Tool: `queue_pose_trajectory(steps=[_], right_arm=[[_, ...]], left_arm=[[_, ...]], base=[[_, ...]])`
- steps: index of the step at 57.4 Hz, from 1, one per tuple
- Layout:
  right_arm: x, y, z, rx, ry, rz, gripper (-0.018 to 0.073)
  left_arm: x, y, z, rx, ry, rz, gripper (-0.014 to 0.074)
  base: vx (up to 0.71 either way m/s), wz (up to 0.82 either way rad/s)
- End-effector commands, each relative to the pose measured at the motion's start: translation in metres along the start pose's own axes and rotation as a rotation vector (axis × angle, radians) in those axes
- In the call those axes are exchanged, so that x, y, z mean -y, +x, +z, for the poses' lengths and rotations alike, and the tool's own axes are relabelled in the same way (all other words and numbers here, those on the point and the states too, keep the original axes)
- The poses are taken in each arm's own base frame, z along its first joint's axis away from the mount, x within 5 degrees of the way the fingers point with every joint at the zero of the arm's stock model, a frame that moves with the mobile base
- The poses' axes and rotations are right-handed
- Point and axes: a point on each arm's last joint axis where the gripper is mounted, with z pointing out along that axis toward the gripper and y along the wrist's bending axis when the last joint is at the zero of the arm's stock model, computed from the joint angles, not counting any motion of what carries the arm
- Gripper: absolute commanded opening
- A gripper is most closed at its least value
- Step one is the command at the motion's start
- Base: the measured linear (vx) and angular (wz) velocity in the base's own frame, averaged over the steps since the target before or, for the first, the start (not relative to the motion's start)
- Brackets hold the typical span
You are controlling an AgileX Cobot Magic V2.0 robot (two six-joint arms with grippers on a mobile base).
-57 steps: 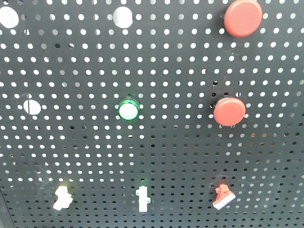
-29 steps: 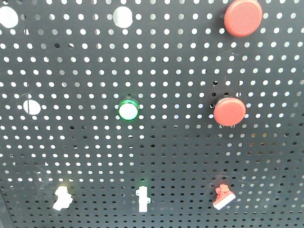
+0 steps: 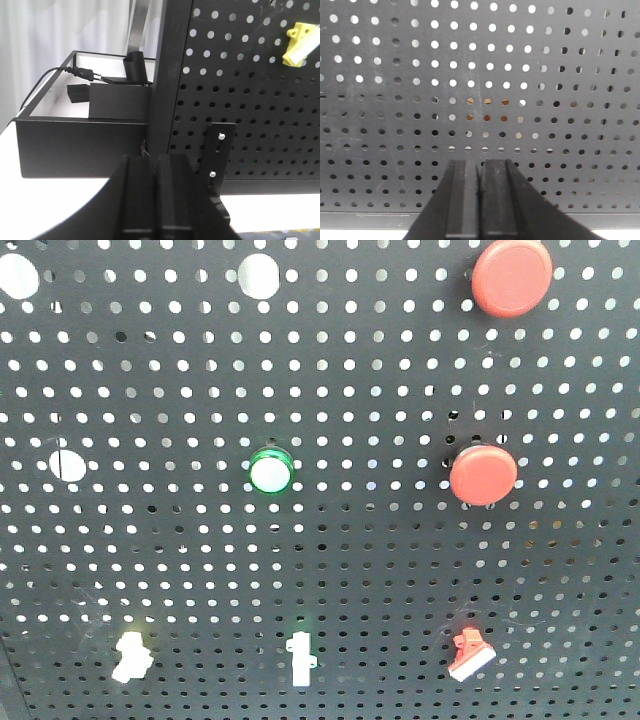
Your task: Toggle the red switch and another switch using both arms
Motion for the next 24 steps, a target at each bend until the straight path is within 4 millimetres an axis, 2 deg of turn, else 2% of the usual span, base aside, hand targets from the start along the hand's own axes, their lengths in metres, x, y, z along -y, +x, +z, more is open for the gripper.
queue_pose_trajectory(steps=[1,24], right_arm=[[-0.0002,-0.006,-0.001,0.084,0.003,-0.02,-0.0006],[-0.0002,-0.006,-0.001,0.084,0.003,-0.02,-0.0006]], left_arm=[[0.0002,-0.0026,-0.0001,0.081,0.01,-0.02,0.0003],[0.0002,-0.0026,-0.0001,0.081,0.01,-0.02,0.0003]], base=[[0.0,0.0],[0.0,0.0]])
